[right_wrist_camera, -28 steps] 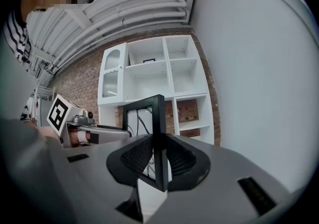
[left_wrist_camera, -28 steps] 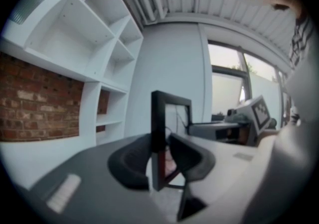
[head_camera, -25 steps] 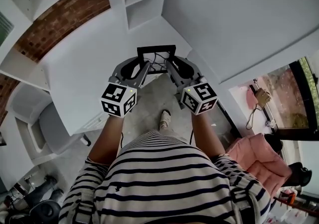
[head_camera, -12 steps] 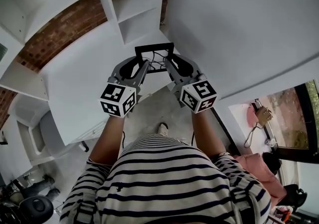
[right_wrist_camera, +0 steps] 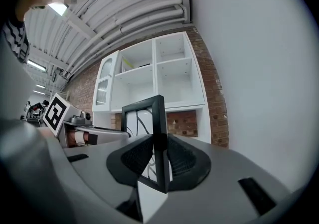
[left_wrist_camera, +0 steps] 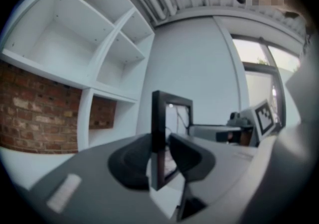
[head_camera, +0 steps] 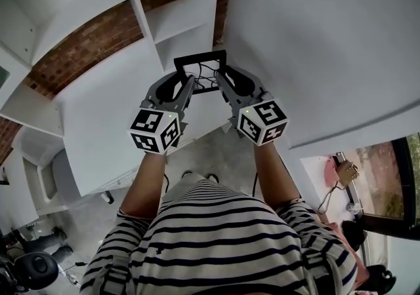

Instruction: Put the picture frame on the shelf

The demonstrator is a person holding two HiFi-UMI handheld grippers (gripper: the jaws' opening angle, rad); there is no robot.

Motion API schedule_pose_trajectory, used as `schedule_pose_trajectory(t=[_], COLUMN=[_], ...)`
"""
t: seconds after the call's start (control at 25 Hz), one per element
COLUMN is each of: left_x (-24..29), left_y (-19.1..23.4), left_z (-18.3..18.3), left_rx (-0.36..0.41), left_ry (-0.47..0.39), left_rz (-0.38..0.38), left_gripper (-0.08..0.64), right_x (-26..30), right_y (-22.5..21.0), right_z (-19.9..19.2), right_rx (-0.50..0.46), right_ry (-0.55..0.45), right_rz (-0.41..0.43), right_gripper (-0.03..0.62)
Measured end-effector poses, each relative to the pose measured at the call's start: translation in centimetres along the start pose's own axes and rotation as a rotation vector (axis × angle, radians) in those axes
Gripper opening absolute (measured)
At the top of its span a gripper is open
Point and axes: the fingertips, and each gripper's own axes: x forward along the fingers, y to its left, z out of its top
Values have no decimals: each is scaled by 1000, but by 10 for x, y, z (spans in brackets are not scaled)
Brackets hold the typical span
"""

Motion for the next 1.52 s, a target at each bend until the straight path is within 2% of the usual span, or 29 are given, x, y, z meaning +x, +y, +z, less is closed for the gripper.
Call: schedule_pose_trajectory(t=[0.2,0.44,0.76,1.0,1.2,1.52], left_x=[25,50,87,109,119,140], left_y=[31,56,116,130,151,166], left_z=[27,51,102,103,129,148], left_rx=[-19,16,44,88,99,130], left_ry=[-21,-44,-75,-98,-108,-137], left_rz=[39,58,83,104,129,217], left_gripper=[115,115,115,115,115,115], right_x=[41,74,147,167,194,221], right_y=[-19,-38,-62,-81,-87,-107], right_z=[25,45,89,87,110,127], right_rx=[-23,-48,-78,-102,-120,-132], right_ry=[-10,-41,-61,-110,-109,-130], right_rz=[25,50,58,79,101,185], right_gripper=[77,77,77,77,77,77])
